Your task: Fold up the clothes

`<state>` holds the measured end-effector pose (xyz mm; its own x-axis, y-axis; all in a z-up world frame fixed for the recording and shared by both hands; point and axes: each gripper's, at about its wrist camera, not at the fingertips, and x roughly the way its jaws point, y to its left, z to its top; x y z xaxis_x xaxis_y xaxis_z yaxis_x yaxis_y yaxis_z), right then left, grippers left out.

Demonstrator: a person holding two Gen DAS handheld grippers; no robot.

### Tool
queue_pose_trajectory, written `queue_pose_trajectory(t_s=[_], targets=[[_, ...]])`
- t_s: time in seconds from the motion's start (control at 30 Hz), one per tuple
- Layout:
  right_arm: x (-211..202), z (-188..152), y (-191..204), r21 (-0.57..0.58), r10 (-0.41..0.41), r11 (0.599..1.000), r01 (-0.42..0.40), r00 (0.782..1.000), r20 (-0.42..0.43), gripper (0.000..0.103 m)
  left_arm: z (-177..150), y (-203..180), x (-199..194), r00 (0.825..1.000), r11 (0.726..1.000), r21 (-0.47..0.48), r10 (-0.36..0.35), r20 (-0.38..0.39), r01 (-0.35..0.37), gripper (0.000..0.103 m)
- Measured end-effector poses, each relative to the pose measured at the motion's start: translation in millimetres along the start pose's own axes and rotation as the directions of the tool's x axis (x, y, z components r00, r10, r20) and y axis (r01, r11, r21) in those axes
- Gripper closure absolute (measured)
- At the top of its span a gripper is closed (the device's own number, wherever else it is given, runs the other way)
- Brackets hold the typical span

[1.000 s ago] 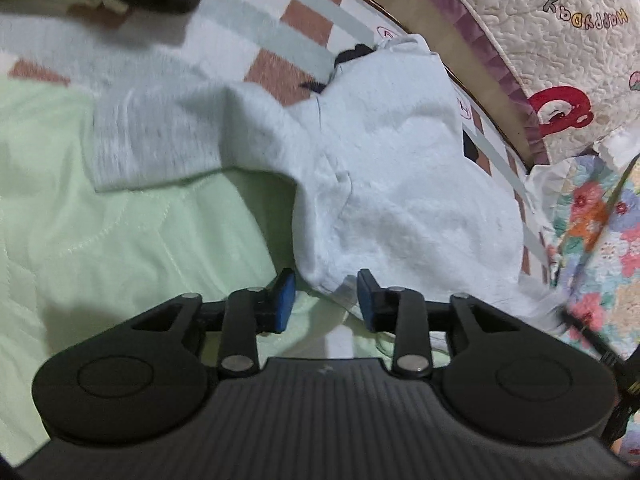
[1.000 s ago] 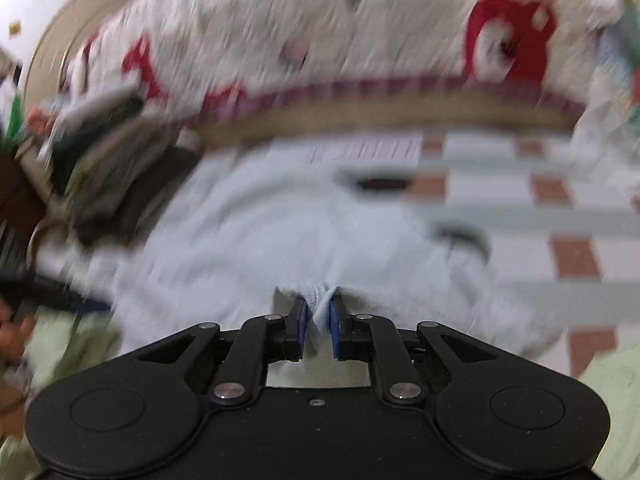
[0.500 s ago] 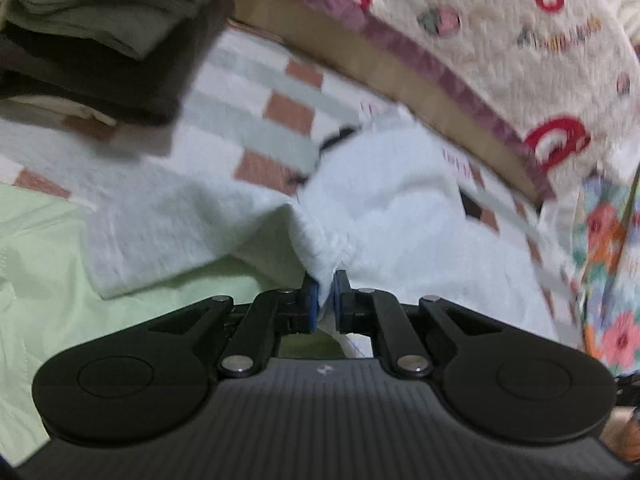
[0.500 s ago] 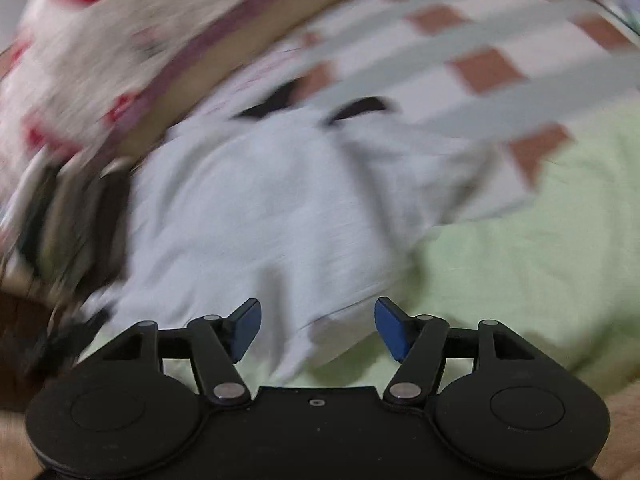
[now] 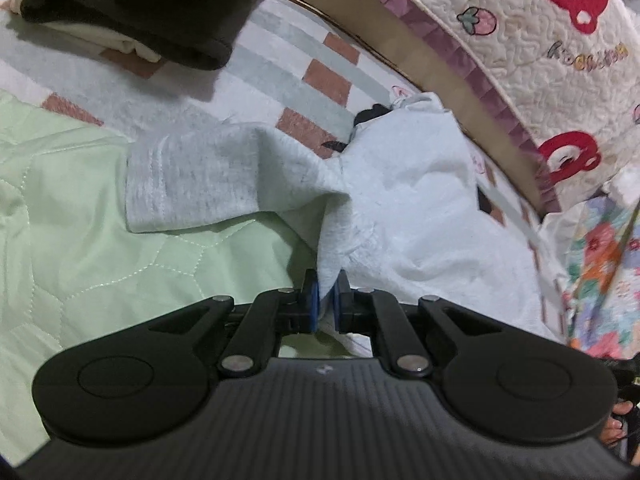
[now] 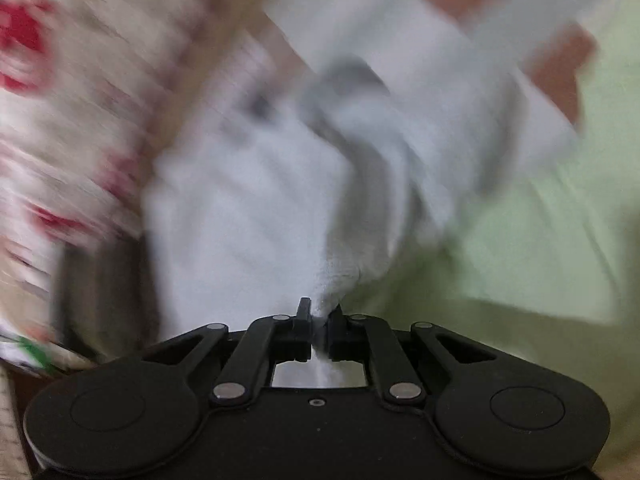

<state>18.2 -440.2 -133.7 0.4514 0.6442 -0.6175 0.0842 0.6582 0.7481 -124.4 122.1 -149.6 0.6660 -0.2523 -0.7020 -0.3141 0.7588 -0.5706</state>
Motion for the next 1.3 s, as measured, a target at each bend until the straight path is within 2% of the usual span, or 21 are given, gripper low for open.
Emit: queue_pose_trajectory(t_s=[0.07,0.13,0.27,0.3,0.4,0.47,0.5,0.53,0.57,0.6,0.73,0.77,0.8,0.83,0.87,0.97,1.03,1.17,1.2,1.23,1.3], targets=[[-23.1,-3.8,26.1,-0.223,-0.061,0.970,0.100,0.982,0.177,0.094,-0.8,0.8,-0.4,1.000,1.000,-0.003,-0.020,-0.005,0.020,0.096],[-29.6,-13.5,47.3,-0.409,-0.133,0.875,0.257,0.942,0.307,0.094,-2.6,1.5,3.4,0.999,1.000,-0.011,-0.030,-0.020,0.029,0.094],[-14.5,-19.1,48.4,-0.457,-0.206,0.832,0.314,0.940,0.272,0.094,-8.2,2.4,17.0,0.997,0.998,-0.047,-0.049,-0.060,0.046,0.091],[-9.9,-19.8,47.4,-0.459,-0.230,0.826,0.327,0.939,0.256,0.094,-9.6,2.6,20.5,0.996,0.997,-0.056,-0.054,-0.070,0.050,0.083],[-5.7,-11.8,33.9,-0.415,-0.222,0.865,0.284,0.956,0.191,0.088,-11.2,-2.5,24.6,0.997,0.998,-0.046,-0.050,-0.065,0.047,0.056],[-4.6,-7.9,23.5,-0.369,-0.221,0.891,0.264,0.963,0.154,0.084,-10.8,-8.9,24.3,0.998,0.999,-0.021,-0.039,-0.044,0.038,0.056],[-2.8,-7.8,19.3,-0.345,-0.220,0.903,0.257,0.965,0.144,0.080,-10.7,-12.0,24.1,0.999,0.999,-0.008,-0.034,-0.034,0.033,0.062],[-0.4,-8.0,16.0,-0.320,-0.219,0.913,0.251,0.966,0.134,0.070,-10.5,-15.2,24.0,0.999,1.000,0.004,-0.028,-0.023,0.028,0.085],[2.9,-7.0,12.2,-0.293,-0.219,0.924,0.245,0.968,0.119,0.064,-10.4,-18.4,23.8,1.000,1.000,0.017,-0.023,-0.012,0.023,0.094],[7.2,-5.2,7.4,-0.264,-0.219,0.935,0.238,0.971,0.099,0.055,-10.2,-21.5,23.6,1.000,0.999,0.029,-0.018,-0.002,0.018,0.094],[28.9,-2.5,-17.9,-0.059,-0.156,0.987,0.152,0.985,-0.071,0.052,-11.6,-32.4,15.0,0.998,0.998,0.066,-0.012,0.054,0.009,0.094],[35.1,-6.1,-30.3,0.057,-0.082,0.994,0.090,0.989,-0.124,0.052,-11.9,-31.4,15.6,0.998,0.998,0.055,-0.019,0.052,0.017,0.094],[39.5,-11.4,-41.9,0.164,0.001,0.986,0.021,0.991,-0.133,0.061,-12.2,-30.5,16.1,0.998,0.999,0.044,-0.027,0.050,0.024,0.093],[42.5,-16.9,-51.6,0.248,0.077,0.968,-0.047,0.991,-0.112,0.090,-12.5,-29.5,16.7,0.998,0.999,0.033,-0.034,0.048,0.032,0.092],[41.9,-19.8,-55.5,0.274,0.106,0.958,-0.083,0.992,-0.070,0.092,-12.8,-28.6,17.3,0.998,0.999,0.022,-0.041,0.046,0.040,0.092],[24.5,-18.6,-35.7,0.111,0.092,0.989,-0.100,0.993,0.073,0.093,-13.7,-25.7,19.0,0.997,0.998,-0.012,-0.063,0.041,0.063,0.091],[14.2,-20.1,-21.7,0.025,0.142,0.989,-0.146,0.982,0.123,0.093,-14.3,-23.8,20.1,0.996,0.996,-0.034,-0.077,0.037,0.078,0.077],[12.0,-25.4,-8.1,-0.066,0.164,0.986,-0.156,0.976,0.146,0.093,-18.4,-14.9,30.7,0.993,0.987,-0.112,-0.115,0.021,0.117,0.067],[14.5,-25.4,-9.3,-0.067,0.150,0.988,-0.141,0.978,0.143,0.093,-19.4,-14.2,33.9,0.994,0.987,-0.112,-0.111,0.019,0.113,0.078],[17.9,-24.7,-12.5,-0.060,0.124,0.991,-0.117,0.983,0.139,0.093,-20.8,-17.4,34.0,0.996,0.993,-0.080,-0.085,0.035,0.088,0.099],[25.1,-18.2,-18.9,-0.056,0.114,0.993,-0.107,0.984,0.134,0.093,-23.2,-31.0,26.5,0.992,0.999,0.028,-0.040,0.123,0.037,0.099]])
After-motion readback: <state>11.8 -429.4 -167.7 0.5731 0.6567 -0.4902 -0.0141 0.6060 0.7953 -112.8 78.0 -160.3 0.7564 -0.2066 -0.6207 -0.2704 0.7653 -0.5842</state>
